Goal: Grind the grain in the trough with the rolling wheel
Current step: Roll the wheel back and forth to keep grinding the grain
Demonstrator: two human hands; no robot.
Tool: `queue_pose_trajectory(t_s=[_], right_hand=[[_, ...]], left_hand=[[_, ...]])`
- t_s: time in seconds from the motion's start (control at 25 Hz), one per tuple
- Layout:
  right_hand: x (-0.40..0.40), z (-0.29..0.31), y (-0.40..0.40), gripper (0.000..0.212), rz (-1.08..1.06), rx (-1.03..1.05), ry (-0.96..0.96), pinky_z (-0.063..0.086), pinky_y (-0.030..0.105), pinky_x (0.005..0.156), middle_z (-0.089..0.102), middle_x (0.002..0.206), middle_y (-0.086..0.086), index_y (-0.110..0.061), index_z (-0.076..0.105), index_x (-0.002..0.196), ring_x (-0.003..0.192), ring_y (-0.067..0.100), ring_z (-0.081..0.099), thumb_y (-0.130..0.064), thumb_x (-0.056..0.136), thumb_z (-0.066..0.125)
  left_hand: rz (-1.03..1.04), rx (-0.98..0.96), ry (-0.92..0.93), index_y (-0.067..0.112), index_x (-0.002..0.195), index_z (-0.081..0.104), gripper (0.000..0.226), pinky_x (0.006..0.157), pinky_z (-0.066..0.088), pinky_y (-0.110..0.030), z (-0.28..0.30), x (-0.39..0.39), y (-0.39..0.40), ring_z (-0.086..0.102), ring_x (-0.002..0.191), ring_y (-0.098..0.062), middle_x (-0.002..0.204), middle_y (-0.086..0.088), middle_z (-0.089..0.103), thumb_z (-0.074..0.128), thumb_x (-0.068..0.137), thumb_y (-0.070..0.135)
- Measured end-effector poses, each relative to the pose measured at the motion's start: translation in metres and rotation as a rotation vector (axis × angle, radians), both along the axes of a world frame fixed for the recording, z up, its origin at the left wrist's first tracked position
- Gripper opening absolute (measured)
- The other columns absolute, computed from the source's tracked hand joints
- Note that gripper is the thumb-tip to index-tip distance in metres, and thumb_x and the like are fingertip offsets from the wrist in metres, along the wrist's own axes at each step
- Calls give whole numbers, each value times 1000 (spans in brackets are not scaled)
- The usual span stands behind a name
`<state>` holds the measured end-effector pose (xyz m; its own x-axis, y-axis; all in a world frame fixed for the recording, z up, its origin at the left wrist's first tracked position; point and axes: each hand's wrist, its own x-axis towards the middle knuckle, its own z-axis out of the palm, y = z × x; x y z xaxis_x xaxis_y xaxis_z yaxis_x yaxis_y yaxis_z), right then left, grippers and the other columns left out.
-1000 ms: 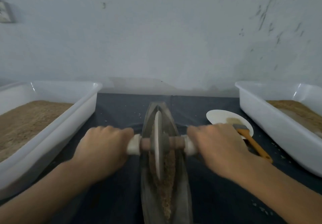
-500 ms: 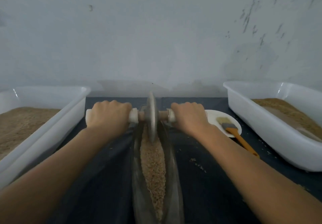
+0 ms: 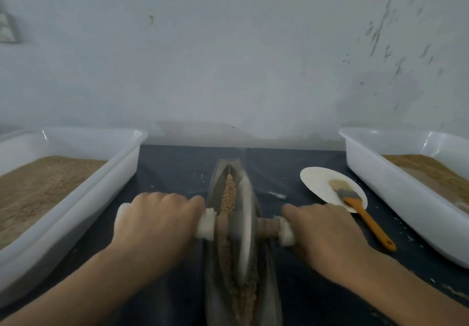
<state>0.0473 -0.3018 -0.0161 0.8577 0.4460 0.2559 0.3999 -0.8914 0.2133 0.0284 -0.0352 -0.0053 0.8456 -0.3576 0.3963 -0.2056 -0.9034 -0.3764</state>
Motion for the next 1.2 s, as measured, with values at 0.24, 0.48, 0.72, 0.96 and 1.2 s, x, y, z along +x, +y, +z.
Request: queue_pose_trajectory(t_s=[0.24,0.48,0.72,0.96,1.2], right_hand=[[86,19,33,25,-77,-43,-101,34,34,61,66,95,3,-25,49,98,84,30,61,-40,83,63],[-20,6,-4,24,83,-14,56,40,35,57,58,82,-5,-31,41,90,73,21,59,-31,77,60],[-16,2,-6,16,1,35,50,38,33,58,61,82,-4,-29,45,91,72,21,59,-30,82,58],[85,19,31,23,-99,10,-102,34,34,62,66,94,4,-23,49,99,82,31,61,-33,83,63],[2,4,-6,37,44,34,184,44,32,64,49,72,-12,-46,25,82,70,11,53,-48,78,62]], left_hand=[[189,-91,45,29,90,44,16,63,35,-32,10,77,-8,61,83,-23,91,5,62,54,85,40],[-11,-147,145,48,78,34,32,63,37,-25,3,-18,2,49,68,0,72,23,46,65,73,57],[121,-83,156,45,77,34,26,55,28,-23,4,-17,1,48,67,0,67,19,42,55,74,60],[208,-92,-6,30,82,36,25,59,33,-31,9,78,-6,61,75,-20,83,7,62,57,83,43],[-8,-52,29,36,75,29,43,46,15,-25,2,-10,-1,46,52,-9,60,13,40,70,65,45]])
